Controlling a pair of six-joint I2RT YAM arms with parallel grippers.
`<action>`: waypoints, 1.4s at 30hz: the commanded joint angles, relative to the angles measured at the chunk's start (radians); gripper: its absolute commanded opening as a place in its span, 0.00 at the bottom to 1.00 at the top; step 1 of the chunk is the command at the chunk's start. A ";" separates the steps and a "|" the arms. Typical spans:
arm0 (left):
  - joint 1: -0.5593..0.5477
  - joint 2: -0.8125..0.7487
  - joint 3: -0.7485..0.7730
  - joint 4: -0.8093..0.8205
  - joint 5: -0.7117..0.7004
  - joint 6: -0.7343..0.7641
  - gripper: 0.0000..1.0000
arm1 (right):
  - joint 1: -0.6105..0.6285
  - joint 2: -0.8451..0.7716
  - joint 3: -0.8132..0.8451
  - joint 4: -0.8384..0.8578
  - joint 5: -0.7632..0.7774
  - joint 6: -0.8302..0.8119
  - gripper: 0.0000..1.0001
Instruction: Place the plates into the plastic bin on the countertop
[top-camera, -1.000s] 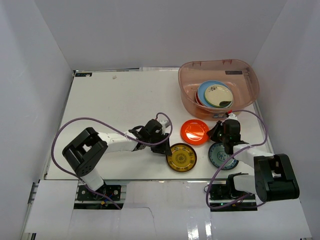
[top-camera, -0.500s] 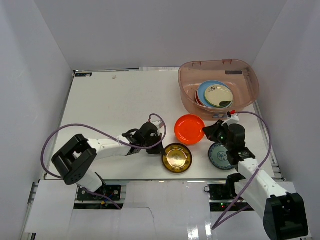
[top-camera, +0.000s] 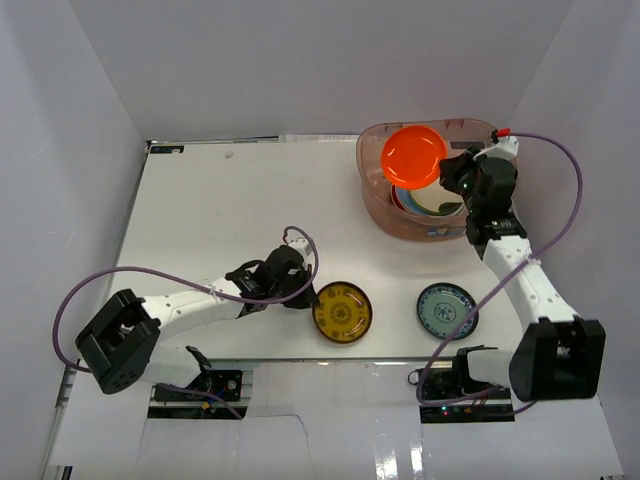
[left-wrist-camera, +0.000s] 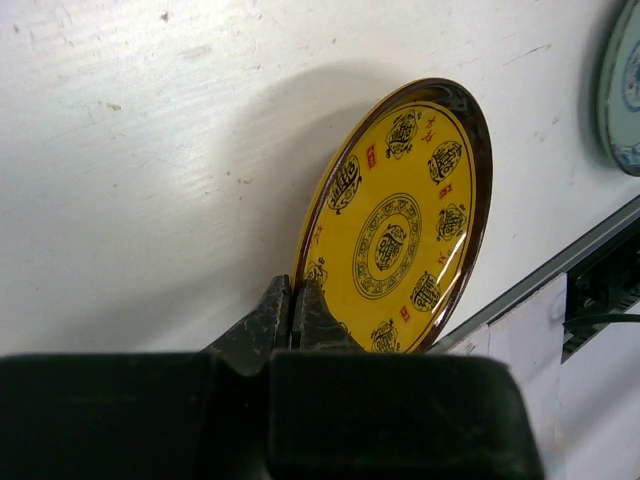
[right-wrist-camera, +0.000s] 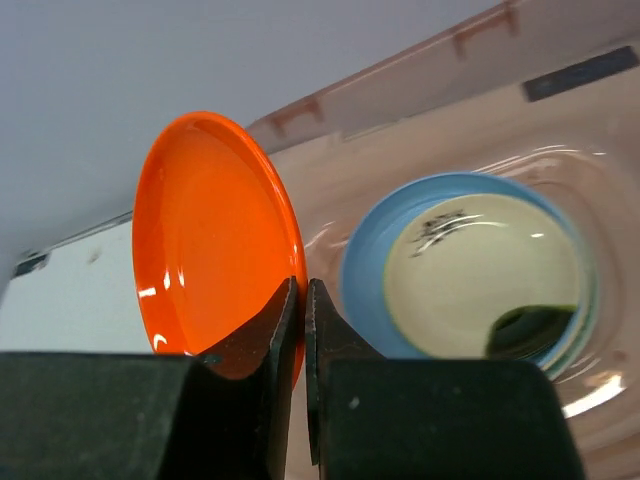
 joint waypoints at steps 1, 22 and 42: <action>0.004 -0.080 0.093 -0.034 -0.040 0.030 0.00 | -0.060 0.161 0.070 0.009 0.117 -0.047 0.08; 0.101 0.424 1.054 -0.095 -0.092 0.145 0.00 | -0.236 0.002 0.223 -0.159 -0.159 -0.064 0.08; 0.101 1.084 1.776 0.083 -0.042 0.144 0.38 | -0.267 -0.175 0.067 -0.148 -0.383 -0.010 0.08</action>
